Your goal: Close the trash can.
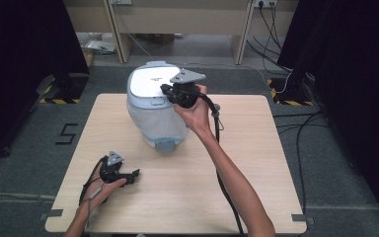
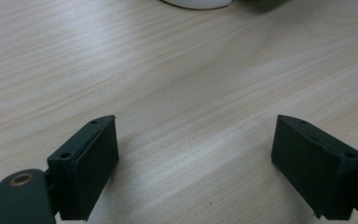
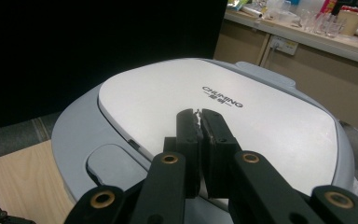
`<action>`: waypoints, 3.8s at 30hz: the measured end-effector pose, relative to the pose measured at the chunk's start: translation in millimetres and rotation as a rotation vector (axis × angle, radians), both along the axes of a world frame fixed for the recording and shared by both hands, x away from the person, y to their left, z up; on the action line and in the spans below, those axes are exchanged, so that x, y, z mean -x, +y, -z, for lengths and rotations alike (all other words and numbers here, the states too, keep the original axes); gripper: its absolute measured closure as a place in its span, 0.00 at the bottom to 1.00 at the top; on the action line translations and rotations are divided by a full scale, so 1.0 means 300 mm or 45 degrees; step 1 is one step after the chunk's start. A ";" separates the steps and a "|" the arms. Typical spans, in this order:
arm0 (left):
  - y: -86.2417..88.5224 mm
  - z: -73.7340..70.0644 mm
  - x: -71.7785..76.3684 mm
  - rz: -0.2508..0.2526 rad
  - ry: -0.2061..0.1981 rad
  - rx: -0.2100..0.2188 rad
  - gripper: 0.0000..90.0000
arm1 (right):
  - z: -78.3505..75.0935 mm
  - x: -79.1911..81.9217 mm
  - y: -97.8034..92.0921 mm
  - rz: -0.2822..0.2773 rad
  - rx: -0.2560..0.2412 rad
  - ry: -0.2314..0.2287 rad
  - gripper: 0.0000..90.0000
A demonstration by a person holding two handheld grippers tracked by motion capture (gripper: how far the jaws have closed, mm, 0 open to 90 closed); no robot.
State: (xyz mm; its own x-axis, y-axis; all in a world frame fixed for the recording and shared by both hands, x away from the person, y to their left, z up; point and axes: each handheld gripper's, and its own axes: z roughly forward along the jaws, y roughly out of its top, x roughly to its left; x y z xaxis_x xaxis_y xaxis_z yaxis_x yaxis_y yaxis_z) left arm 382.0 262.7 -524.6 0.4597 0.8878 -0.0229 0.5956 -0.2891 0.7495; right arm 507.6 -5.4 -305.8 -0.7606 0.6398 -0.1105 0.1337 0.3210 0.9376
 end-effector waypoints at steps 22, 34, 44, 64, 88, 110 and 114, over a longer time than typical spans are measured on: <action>0.000 0.000 0.000 -0.006 0.001 -0.002 0.15 | 0.018 0.029 0.034 -0.033 0.014 -0.016 0.98; 0.001 0.000 0.000 -0.005 0.001 0.002 0.15 | -0.008 0.030 -0.032 0.083 -0.051 0.010 0.56; 0.000 0.000 0.000 -0.007 0.000 0.003 0.15 | -0.035 0.050 -0.229 0.270 -0.115 0.008 0.38; 0.000 0.001 0.000 -0.008 -0.004 0.004 0.15 | 0.092 0.117 -0.484 0.423 -0.066 0.056 0.34; -0.001 0.001 0.000 -0.009 0.000 0.006 0.16 | 0.267 0.256 -0.589 0.418 -0.137 0.111 0.29; 0.000 0.000 0.000 -0.008 0.001 0.006 0.16 | 0.453 0.357 -0.623 0.390 -0.142 0.224 0.27; 0.000 0.000 0.000 -0.009 0.000 0.006 0.16 | 0.490 0.361 -0.617 0.383 -0.115 0.270 0.26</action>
State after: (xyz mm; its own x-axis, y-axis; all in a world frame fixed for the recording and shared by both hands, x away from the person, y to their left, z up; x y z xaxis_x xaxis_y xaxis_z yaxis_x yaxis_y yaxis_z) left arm 382.0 262.6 -524.7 0.4537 0.8907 -0.0273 0.5976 -0.2814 0.7508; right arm 399.2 -190.5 -452.9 -0.5370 0.8380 0.0965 0.4036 0.1548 0.9017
